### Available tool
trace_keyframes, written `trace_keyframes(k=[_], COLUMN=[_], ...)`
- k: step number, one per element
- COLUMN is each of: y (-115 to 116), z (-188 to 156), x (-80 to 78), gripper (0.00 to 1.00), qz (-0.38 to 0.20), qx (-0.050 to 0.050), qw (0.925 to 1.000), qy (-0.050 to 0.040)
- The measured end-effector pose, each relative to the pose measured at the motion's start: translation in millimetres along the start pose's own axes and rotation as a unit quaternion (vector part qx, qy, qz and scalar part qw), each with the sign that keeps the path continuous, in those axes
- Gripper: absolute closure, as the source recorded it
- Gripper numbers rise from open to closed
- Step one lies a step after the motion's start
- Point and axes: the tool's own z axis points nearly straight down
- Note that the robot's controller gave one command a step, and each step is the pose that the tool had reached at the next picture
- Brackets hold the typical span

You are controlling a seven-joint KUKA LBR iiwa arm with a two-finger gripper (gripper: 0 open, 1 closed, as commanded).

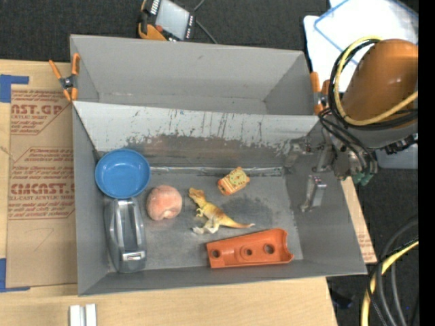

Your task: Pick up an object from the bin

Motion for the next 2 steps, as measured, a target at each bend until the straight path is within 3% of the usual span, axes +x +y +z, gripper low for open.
trace_keyframes(k=[1,2], y=[52,56], z=[142,83], x=[36.8,50.2], gripper=[0.00,0.00], qz=[-0.099,-0.110], qx=[0.000,0.002], qw=[0.9951,0.9939], qy=[0.0001,-0.0068])
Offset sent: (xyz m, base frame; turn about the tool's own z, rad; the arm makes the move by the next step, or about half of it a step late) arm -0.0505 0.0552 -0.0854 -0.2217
